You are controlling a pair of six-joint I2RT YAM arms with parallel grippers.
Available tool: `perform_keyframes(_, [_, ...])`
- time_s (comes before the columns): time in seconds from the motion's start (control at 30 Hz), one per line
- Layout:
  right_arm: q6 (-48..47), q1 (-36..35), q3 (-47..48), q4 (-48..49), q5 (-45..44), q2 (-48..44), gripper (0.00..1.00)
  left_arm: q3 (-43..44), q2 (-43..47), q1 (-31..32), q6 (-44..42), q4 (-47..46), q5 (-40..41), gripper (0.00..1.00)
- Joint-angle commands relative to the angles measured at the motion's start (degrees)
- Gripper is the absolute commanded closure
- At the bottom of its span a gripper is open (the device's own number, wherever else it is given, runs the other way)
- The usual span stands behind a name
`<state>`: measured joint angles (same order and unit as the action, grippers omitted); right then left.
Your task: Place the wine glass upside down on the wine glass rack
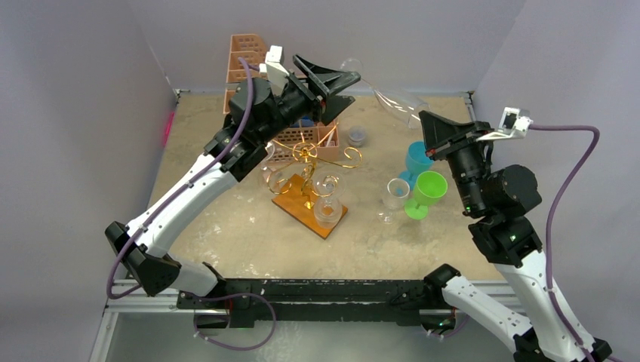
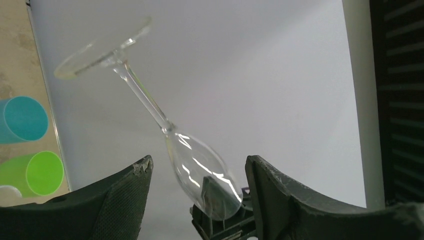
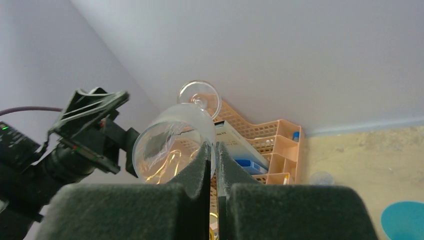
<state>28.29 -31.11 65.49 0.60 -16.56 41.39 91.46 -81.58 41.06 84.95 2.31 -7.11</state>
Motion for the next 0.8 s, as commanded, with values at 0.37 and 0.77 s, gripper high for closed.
perform_keyframes(0.37, [-3.6,-0.1,-2.1,11.4,7.5,-1.4,1.00,4.6,-4.4,1.3,5.5,-0.8,7.0,0.48])
perform_keyframes(0.77, [-3.8,-0.1,-2.6,11.3,13.3,0.5,1.00,1.1,-2.9,1.4,6.3,-3.4,5.4,0.69])
